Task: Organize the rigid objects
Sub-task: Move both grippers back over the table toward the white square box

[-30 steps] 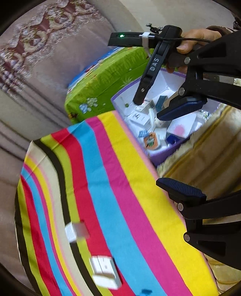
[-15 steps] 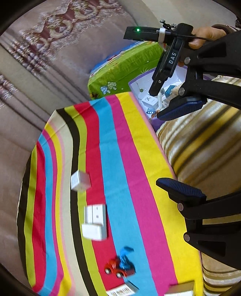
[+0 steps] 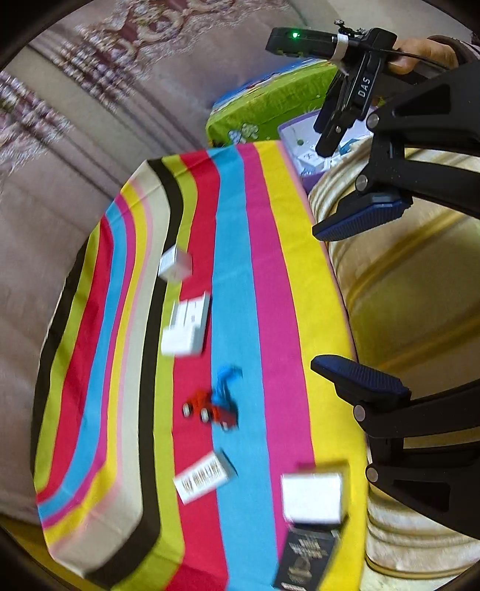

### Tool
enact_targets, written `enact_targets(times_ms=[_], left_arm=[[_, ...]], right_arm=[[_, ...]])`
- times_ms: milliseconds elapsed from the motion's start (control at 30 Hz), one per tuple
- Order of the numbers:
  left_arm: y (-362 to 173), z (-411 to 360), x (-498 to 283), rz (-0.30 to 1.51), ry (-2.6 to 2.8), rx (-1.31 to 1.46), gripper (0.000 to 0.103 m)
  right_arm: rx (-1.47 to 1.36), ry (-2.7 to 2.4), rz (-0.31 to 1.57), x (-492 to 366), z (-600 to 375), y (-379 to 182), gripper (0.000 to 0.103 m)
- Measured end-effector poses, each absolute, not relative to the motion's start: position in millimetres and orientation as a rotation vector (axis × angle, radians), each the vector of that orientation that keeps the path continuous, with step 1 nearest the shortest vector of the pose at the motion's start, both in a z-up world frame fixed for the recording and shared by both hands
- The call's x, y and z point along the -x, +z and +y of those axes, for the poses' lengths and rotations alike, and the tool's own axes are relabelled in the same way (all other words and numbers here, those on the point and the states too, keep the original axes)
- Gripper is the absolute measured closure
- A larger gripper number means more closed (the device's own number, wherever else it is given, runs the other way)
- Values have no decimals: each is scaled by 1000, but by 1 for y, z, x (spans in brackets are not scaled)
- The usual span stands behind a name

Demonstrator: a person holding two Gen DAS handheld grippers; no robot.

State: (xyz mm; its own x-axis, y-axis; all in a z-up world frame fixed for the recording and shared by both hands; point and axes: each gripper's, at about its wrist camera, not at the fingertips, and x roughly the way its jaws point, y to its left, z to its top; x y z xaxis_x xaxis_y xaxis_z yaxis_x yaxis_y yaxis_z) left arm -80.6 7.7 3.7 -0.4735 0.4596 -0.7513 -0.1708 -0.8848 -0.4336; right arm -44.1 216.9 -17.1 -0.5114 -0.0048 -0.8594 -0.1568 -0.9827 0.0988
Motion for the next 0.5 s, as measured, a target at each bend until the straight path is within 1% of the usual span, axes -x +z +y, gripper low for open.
enact_targets(times_ms=[167,500], left_arm=[[4,-23,75,-442,2431,1356,38],[0,-62,70,-417,2526,1417,38]], right_arm=[[1527,2664,215,46,199,-18,6],[1569,2668,157,48,183,-24,6]])
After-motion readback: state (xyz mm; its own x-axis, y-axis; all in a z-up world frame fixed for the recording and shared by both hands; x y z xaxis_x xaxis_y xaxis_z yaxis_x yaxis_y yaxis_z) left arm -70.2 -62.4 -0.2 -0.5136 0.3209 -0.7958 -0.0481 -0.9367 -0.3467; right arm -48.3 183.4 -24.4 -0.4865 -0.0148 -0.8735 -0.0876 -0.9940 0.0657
